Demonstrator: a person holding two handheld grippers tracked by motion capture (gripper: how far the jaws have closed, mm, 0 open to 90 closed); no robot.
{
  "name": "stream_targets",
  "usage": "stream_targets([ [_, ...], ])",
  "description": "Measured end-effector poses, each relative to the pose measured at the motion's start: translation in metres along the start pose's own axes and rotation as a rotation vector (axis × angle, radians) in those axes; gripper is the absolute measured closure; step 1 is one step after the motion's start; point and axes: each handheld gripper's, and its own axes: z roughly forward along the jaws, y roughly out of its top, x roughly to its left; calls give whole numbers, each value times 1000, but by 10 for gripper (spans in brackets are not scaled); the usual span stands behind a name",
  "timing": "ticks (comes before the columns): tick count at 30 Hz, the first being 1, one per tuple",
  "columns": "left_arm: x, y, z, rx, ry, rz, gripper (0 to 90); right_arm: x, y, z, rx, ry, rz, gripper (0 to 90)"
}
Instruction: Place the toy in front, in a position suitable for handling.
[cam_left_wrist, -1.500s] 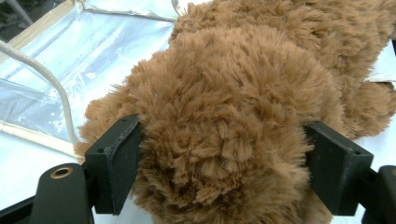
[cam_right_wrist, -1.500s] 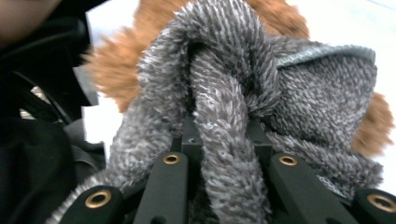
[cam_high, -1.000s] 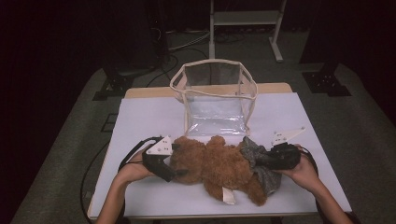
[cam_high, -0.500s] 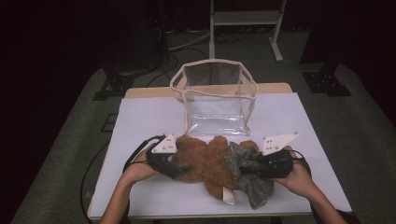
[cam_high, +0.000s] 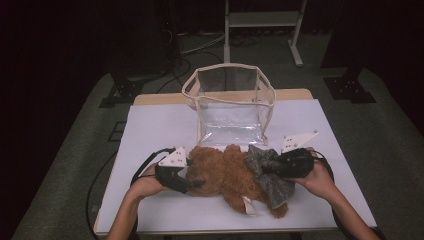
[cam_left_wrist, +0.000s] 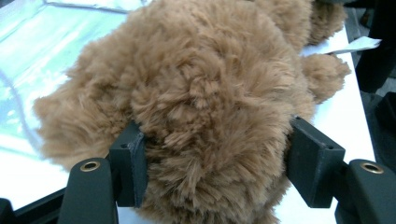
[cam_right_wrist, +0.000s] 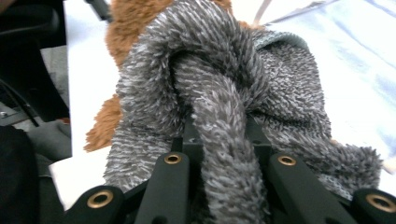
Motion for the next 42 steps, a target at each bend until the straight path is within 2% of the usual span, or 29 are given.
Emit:
stream_targets([
  [3,-6,5,6,9,-13,18,323,-5,1,-3,12,-29,0,754],
  [6,-8,9,8,24,0,26,326,-3,7,-6,6,-23,7,754],
  [9,-10,11,15,9,0,26,326,7,21,-1,-5,-1,-31,754],
  [13,-13,16,23,8,-11,42,323,22,44,19,5,43,-91,751],
  [16,-13,15,23,28,5,63,290,30,50,37,55,41,-147,747],
  [18,-10,11,18,10,7,51,272,27,47,39,55,47,-138,748],
  [21,-5,6,14,-8,9,30,270,18,42,33,35,60,-81,748],
  [23,-5,6,16,-16,-5,25,295,16,41,30,29,73,-59,748],
  [25,-7,8,18,-10,-9,33,308,17,45,30,31,88,-56,747],
  [29,-12,12,18,-2,-19,60,331,16,60,39,72,92,-70,746],
  [31,-15,14,18,2,-30,76,341,13,68,47,92,97,-78,746],
  [35,-19,16,20,13,-28,92,344,6,86,67,110,134,-80,746],
  [38,-22,17,21,7,-48,92,345,0,99,82,117,157,-62,746],
  [42,-25,18,24,24,-67,122,348,-3,110,104,155,167,-51,745],
])
